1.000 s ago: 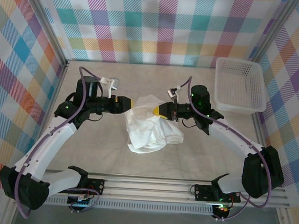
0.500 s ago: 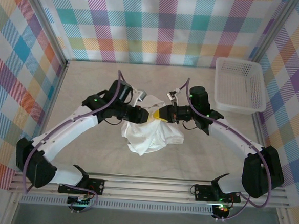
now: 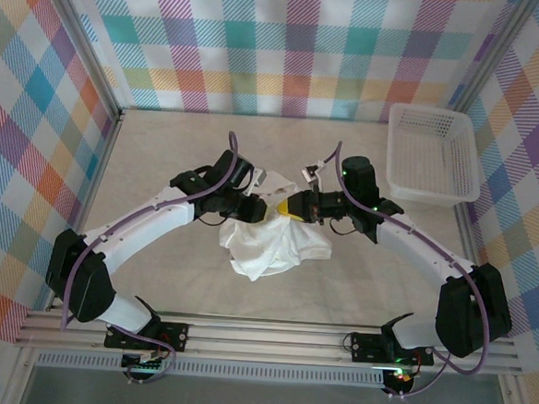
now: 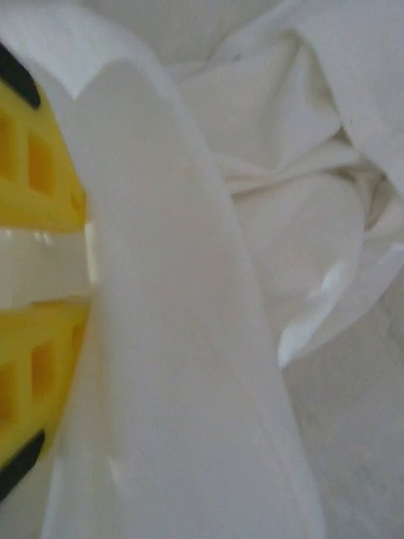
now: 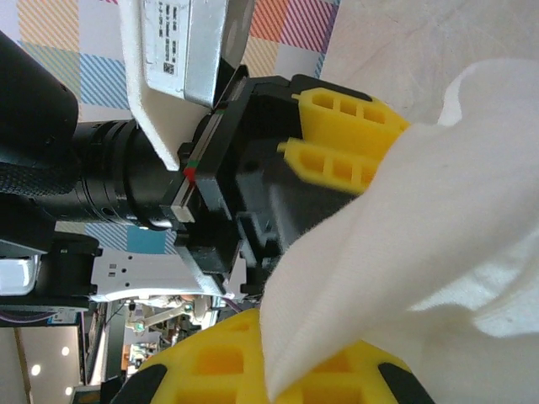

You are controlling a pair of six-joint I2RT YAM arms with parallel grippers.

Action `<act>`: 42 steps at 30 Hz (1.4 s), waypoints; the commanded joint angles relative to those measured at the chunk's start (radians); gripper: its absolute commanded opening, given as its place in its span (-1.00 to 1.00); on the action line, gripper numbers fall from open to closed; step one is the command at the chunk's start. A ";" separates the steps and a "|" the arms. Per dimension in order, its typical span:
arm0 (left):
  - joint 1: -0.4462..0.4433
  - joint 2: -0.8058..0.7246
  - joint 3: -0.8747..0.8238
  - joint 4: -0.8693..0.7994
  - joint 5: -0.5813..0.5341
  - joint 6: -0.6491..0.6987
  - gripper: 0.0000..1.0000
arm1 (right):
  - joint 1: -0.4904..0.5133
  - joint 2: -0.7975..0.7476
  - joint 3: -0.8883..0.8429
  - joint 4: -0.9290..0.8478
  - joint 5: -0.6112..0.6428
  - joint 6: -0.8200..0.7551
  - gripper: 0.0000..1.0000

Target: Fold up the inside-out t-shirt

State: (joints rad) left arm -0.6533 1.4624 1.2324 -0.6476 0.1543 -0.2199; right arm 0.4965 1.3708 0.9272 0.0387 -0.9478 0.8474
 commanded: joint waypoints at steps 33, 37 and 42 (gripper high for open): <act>0.204 -0.165 0.049 0.223 0.684 -0.226 -1.00 | 0.210 -0.145 0.001 -0.101 0.943 -1.119 0.56; 0.201 -0.177 0.085 0.142 0.670 -0.151 -1.00 | 0.209 -0.014 0.094 -0.131 0.799 -1.103 0.25; 0.209 -0.166 0.125 0.013 0.535 -0.025 -1.00 | 0.209 0.025 0.180 -0.310 0.525 -1.003 -0.79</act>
State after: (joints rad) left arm -0.4435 1.3064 1.3167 -0.5259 0.7784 -0.3565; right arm 0.7010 1.4200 1.0458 -0.1699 -0.2127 -0.1902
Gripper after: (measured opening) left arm 0.050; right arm 0.178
